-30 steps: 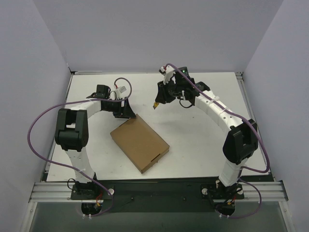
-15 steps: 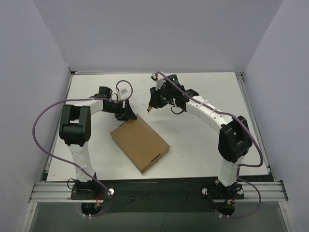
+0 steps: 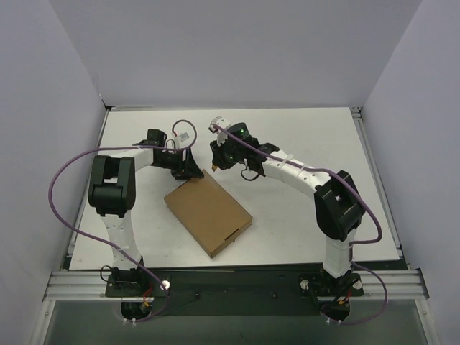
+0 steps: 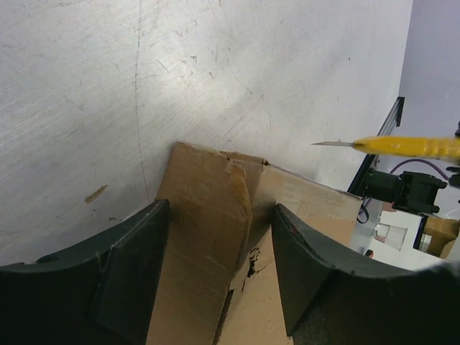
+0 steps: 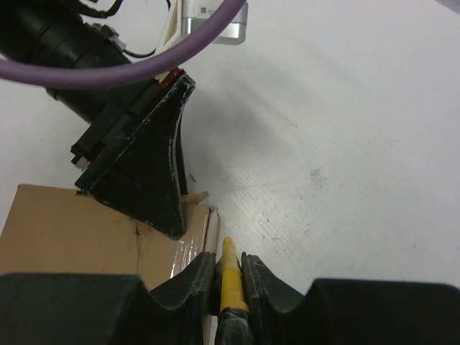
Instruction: Unpack the express box
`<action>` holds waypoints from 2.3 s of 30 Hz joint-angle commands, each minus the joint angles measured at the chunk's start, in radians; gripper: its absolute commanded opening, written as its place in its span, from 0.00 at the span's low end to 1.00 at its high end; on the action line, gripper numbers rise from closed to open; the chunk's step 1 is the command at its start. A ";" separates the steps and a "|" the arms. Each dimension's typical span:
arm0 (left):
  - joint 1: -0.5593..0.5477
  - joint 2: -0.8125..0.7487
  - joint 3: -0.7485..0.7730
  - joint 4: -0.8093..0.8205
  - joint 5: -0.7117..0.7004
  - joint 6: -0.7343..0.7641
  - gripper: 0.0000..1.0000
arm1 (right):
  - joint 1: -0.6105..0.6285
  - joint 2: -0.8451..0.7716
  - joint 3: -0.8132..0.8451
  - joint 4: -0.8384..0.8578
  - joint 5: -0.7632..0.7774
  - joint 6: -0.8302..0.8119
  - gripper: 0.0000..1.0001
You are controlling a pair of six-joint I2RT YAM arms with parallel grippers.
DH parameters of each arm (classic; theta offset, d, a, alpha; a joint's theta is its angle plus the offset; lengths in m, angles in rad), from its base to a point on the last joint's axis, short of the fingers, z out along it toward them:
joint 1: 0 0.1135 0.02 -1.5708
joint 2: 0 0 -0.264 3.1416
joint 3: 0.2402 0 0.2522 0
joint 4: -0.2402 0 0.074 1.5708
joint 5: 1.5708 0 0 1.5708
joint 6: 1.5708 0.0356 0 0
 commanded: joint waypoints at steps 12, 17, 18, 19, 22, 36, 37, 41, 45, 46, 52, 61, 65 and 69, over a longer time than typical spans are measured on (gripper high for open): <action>-0.015 -0.013 -0.078 -0.011 -0.089 0.025 0.65 | 0.060 -0.163 -0.111 -0.021 0.075 -0.064 0.00; -0.016 -0.012 -0.079 -0.008 -0.100 0.025 0.64 | 0.063 -0.159 -0.114 -0.039 0.066 -0.061 0.00; -0.016 -0.010 -0.076 -0.006 -0.101 0.025 0.64 | 0.063 -0.158 -0.114 -0.043 0.066 -0.061 0.00; -0.016 -0.009 -0.075 -0.006 -0.101 0.025 0.64 | 0.061 -0.158 -0.117 -0.045 0.066 -0.058 0.00; -0.016 -0.004 -0.068 -0.008 -0.103 0.025 0.63 | 0.061 -0.160 -0.122 -0.050 0.057 -0.043 0.00; -0.016 -0.005 -0.072 -0.006 -0.104 0.024 0.63 | 0.077 -0.178 -0.134 -0.065 0.072 0.002 0.00; -0.016 -0.005 -0.075 -0.006 -0.104 0.022 0.63 | 0.080 -0.180 -0.134 -0.094 0.080 0.006 0.00; -0.016 -0.010 -0.075 -0.008 -0.112 0.025 0.62 | 0.095 -0.209 -0.126 -0.149 0.121 0.008 0.00; -0.016 -0.013 -0.078 -0.011 -0.112 0.028 0.62 | 0.100 -0.257 -0.154 -0.195 0.169 -0.003 0.00; -0.016 -0.013 -0.079 -0.009 -0.110 0.028 0.62 | 0.101 -0.267 -0.165 -0.198 0.176 -0.006 0.00; -0.016 -0.018 -0.082 -0.006 -0.113 0.028 0.62 | 0.103 -0.283 -0.182 -0.206 0.185 -0.015 0.00; -0.016 -0.025 -0.087 -0.011 -0.120 0.033 0.62 | 0.100 -0.272 -0.194 -0.206 0.162 0.000 0.00; -0.016 -0.030 -0.094 -0.011 -0.121 0.034 0.61 | 0.100 -0.267 -0.194 -0.203 0.153 0.008 0.00; -0.016 -0.030 -0.098 -0.011 -0.123 0.036 0.61 | 0.101 -0.261 -0.192 -0.203 0.138 0.012 0.00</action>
